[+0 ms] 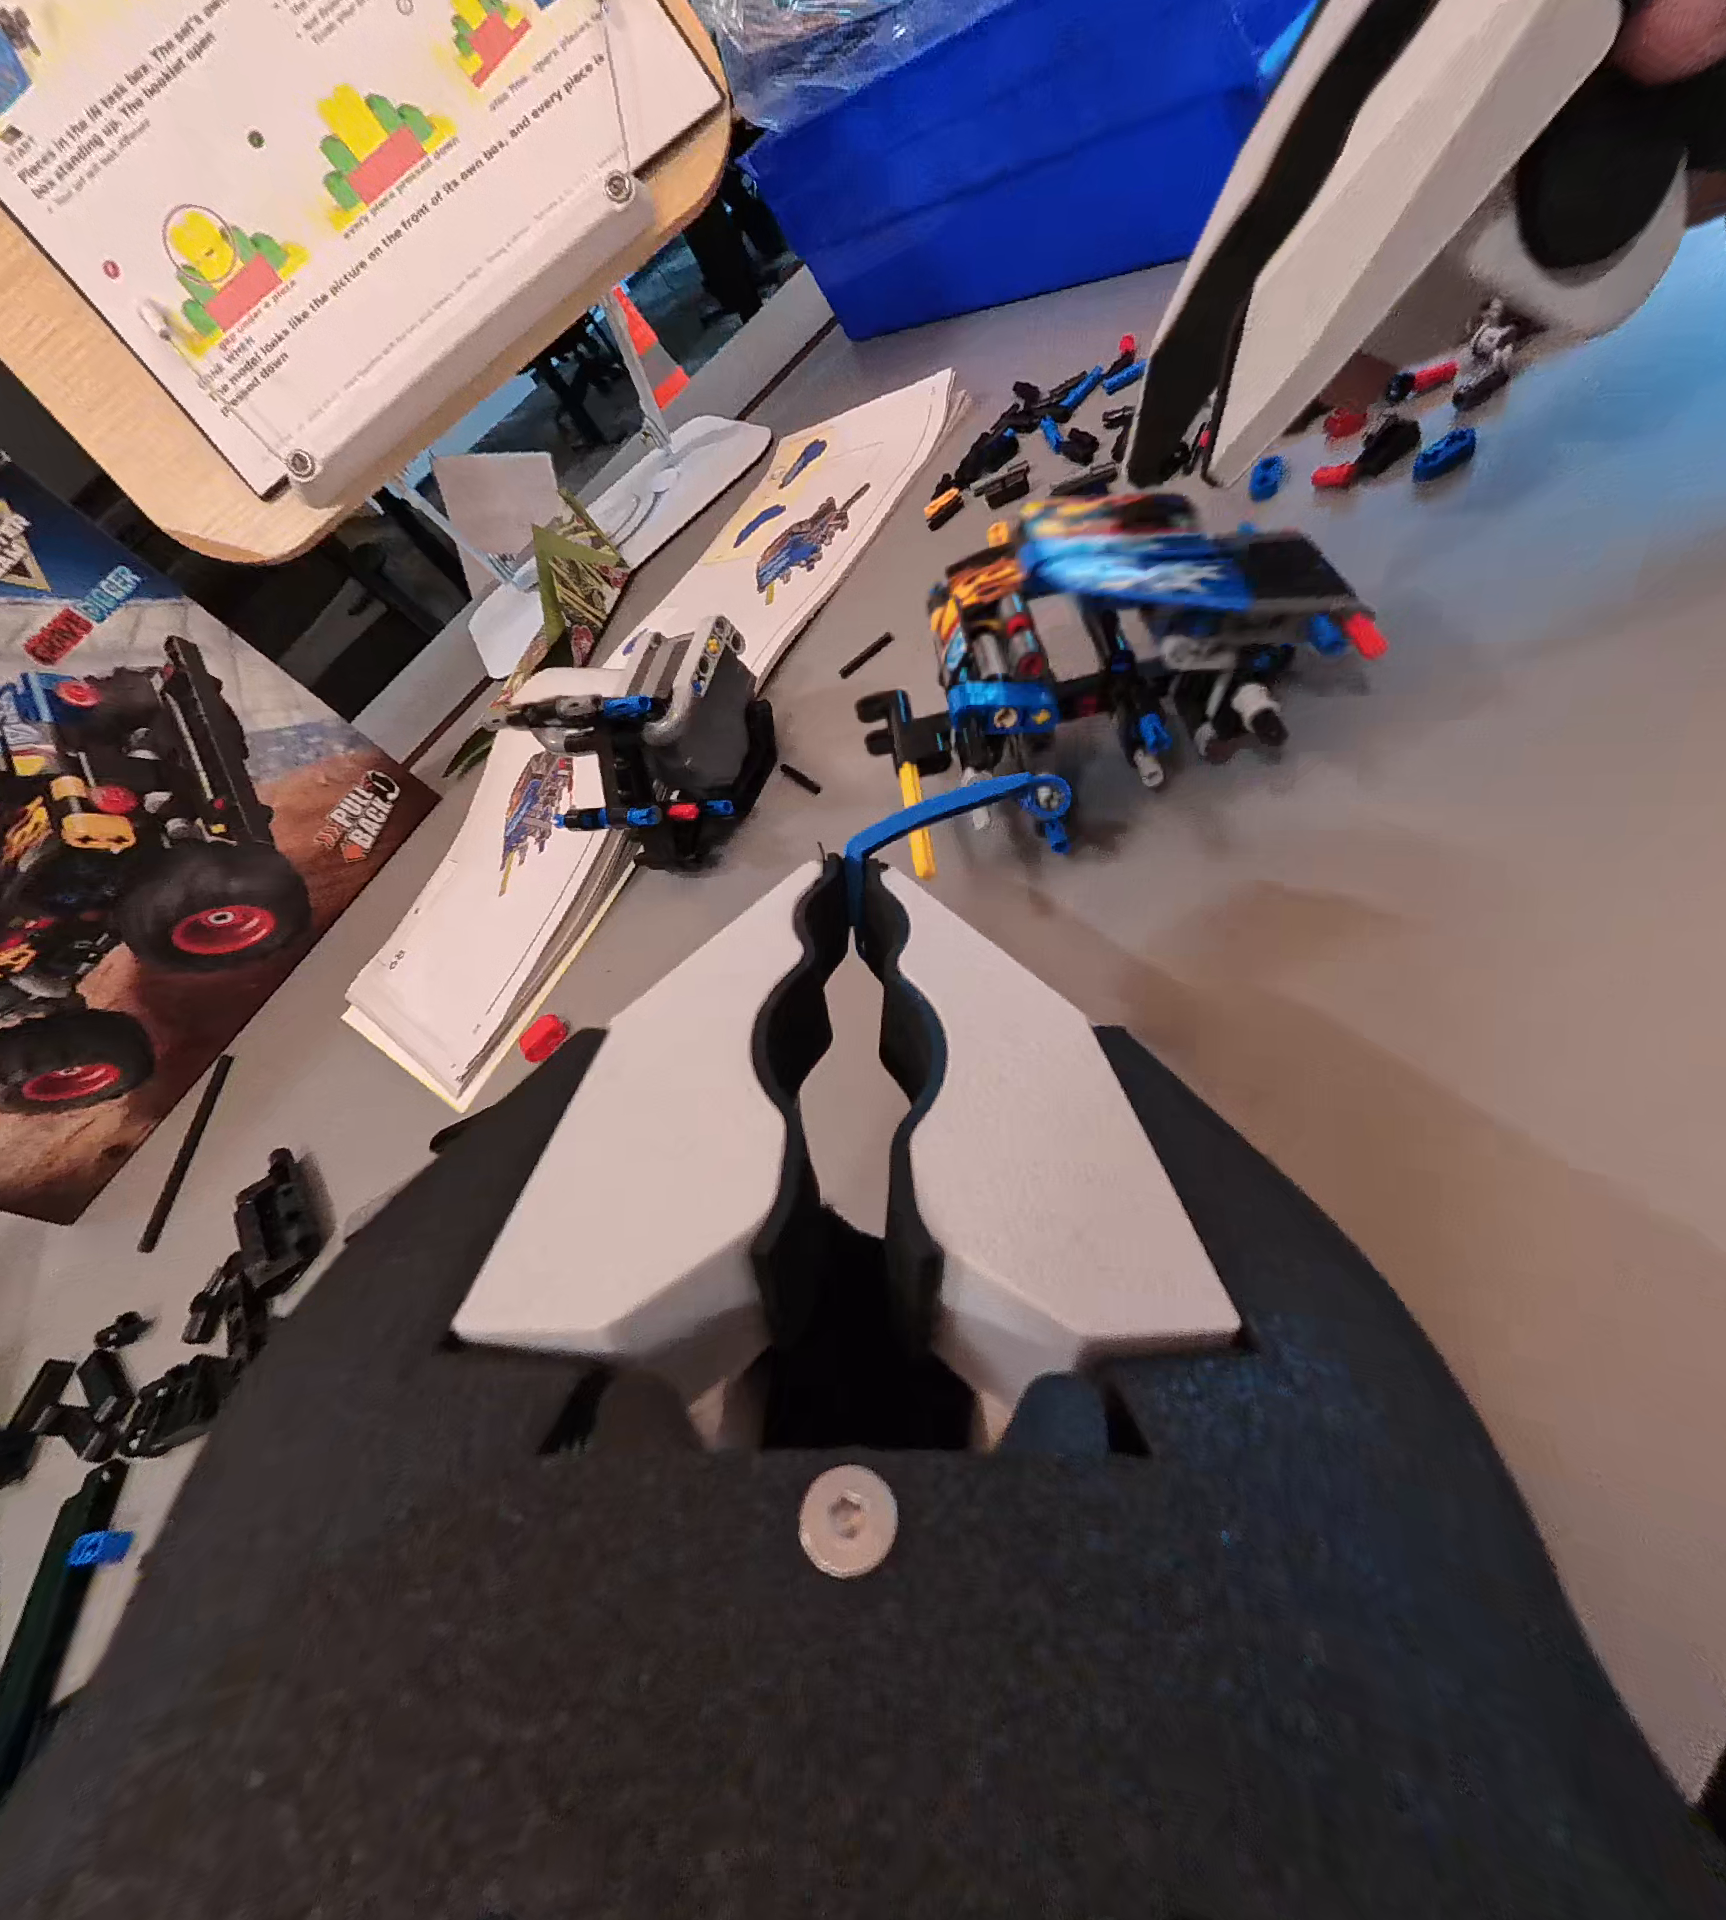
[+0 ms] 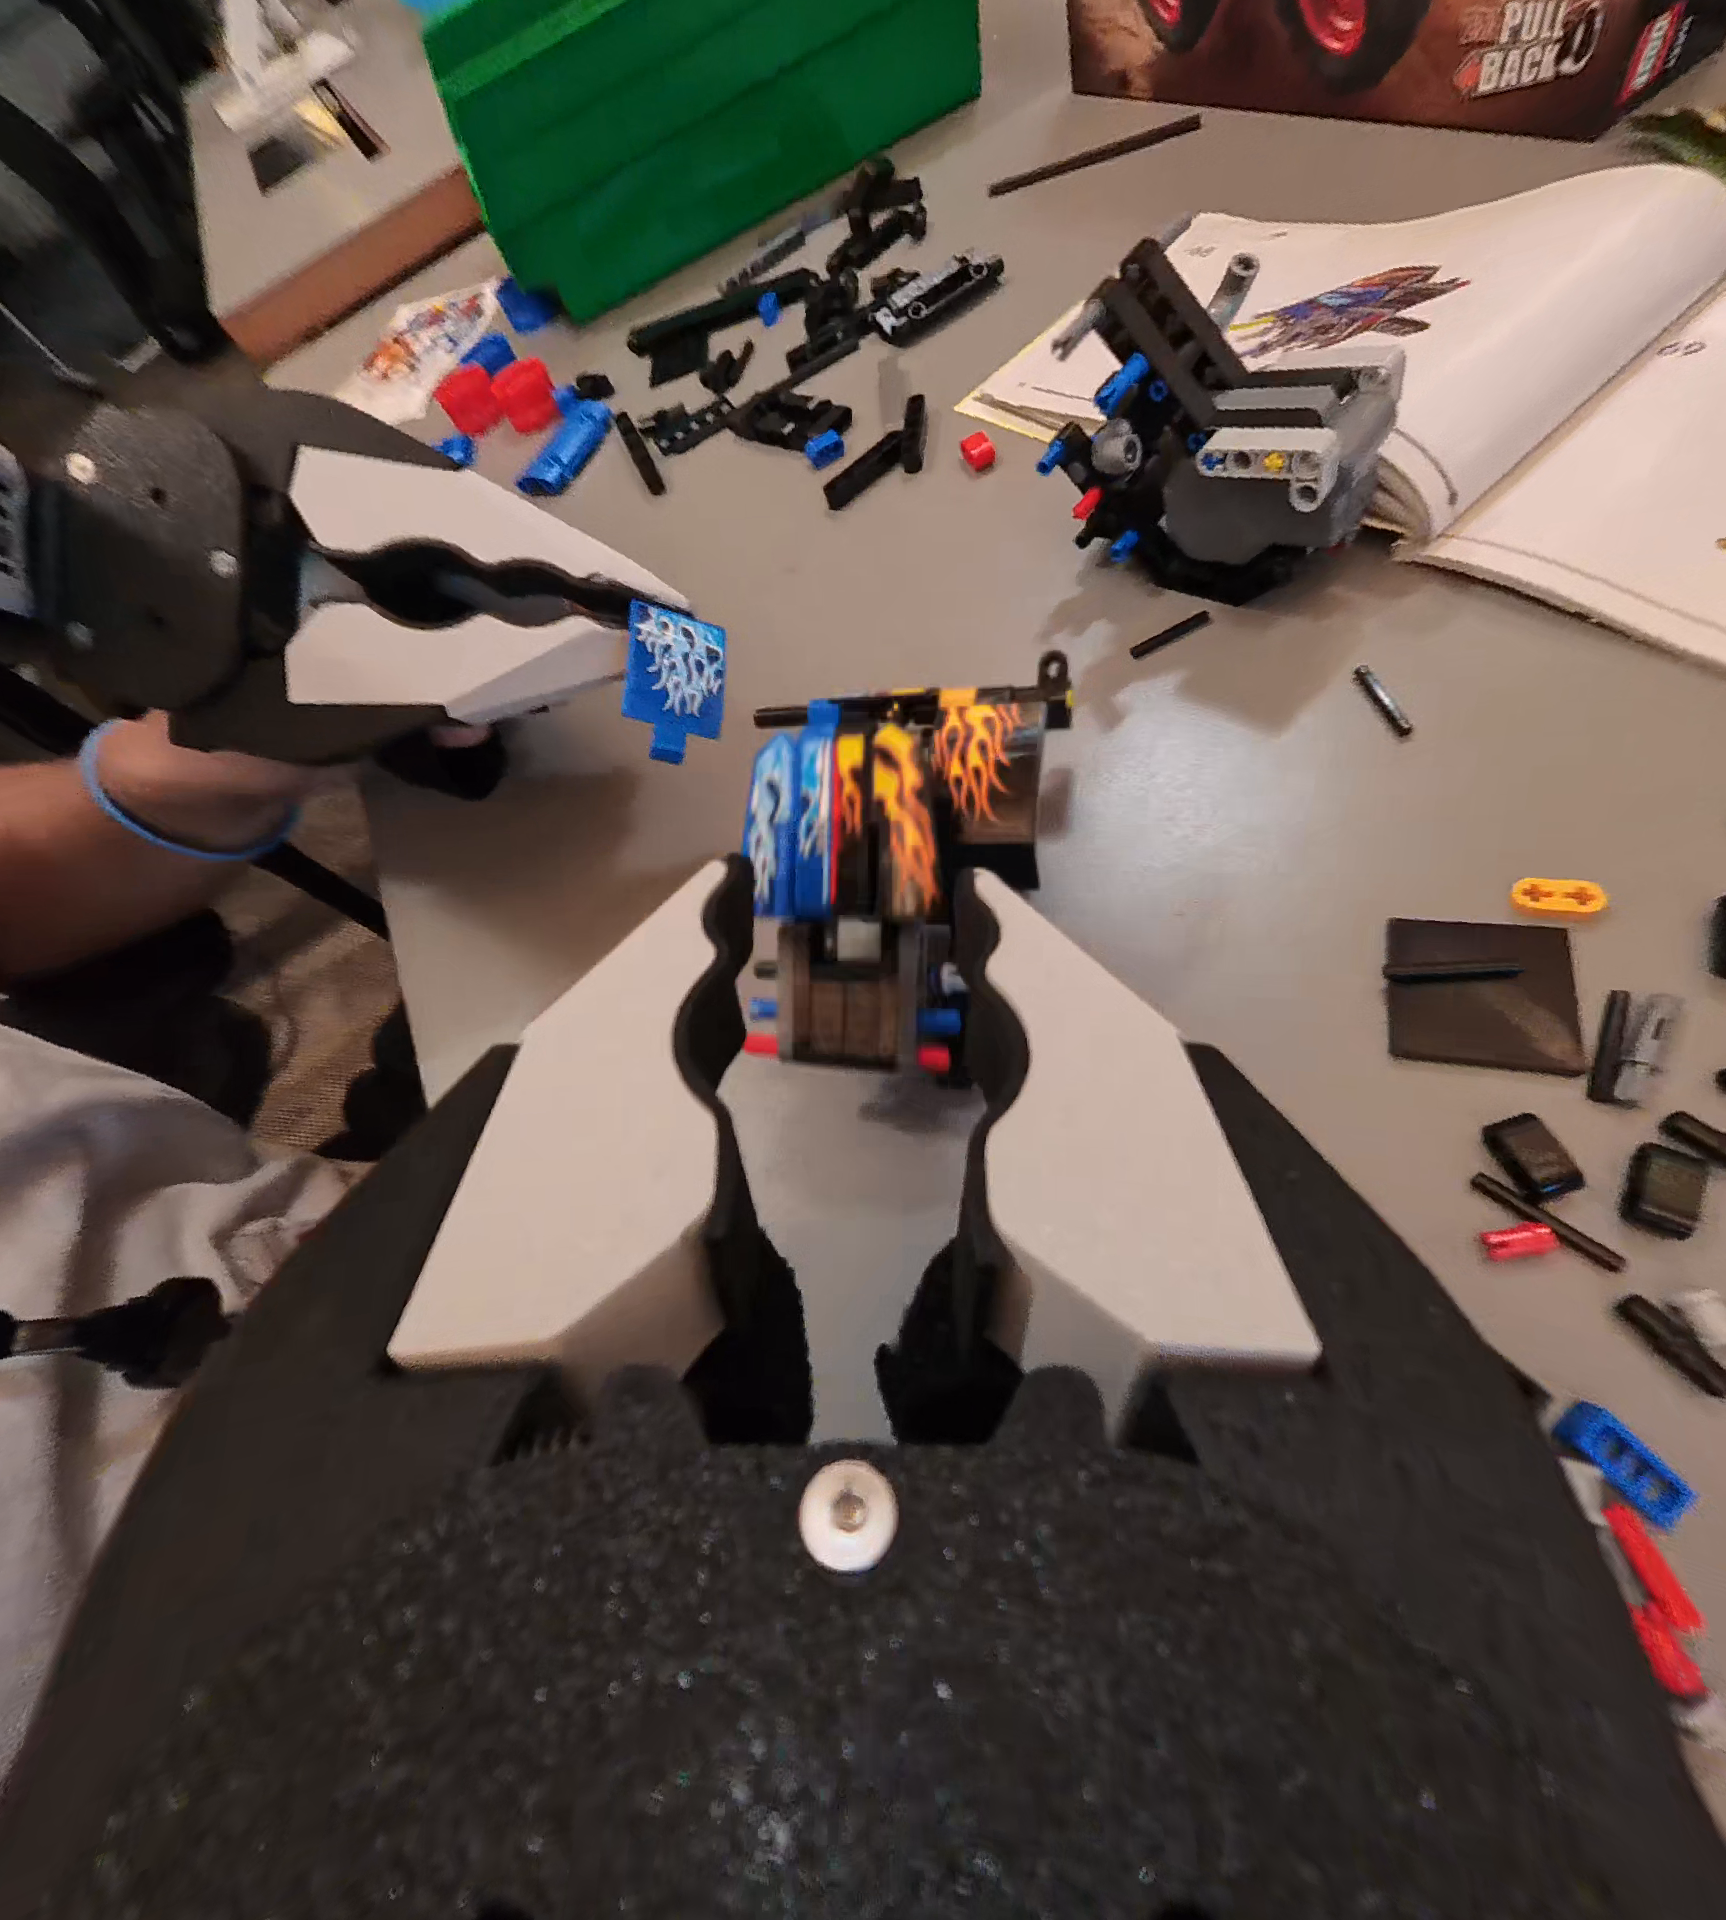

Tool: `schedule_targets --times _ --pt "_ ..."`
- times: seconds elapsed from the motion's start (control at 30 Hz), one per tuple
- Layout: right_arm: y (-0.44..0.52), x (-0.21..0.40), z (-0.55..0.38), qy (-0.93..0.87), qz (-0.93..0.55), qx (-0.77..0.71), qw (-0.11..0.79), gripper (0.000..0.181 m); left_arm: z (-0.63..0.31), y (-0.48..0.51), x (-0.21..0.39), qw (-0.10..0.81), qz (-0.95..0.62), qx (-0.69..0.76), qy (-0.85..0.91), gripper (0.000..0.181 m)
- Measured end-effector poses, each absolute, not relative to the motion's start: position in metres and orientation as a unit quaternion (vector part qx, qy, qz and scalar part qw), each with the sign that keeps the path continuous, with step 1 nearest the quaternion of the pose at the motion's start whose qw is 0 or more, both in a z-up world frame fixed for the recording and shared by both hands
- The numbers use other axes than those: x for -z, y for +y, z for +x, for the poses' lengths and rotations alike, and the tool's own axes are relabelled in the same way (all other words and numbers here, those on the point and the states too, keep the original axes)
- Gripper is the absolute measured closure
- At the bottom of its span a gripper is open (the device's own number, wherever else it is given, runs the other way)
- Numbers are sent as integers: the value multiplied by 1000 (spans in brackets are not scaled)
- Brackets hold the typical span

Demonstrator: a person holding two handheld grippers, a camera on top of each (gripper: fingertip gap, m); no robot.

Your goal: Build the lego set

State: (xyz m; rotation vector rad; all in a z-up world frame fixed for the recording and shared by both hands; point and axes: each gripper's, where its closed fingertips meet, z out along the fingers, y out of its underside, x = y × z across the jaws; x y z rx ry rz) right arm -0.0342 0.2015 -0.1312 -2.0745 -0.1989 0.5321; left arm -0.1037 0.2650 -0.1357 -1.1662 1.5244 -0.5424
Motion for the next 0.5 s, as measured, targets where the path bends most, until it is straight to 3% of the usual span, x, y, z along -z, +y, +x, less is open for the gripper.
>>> schedule_targets --times 0.4,0.5 --pt "196 120 -29 -111 -840 -146 511 145 -108 250 115 577 -435 279 633 181" --pt "187 93 -59 -133 -801 -230 536 146 -108 227 97 579 -365 352 639 181"
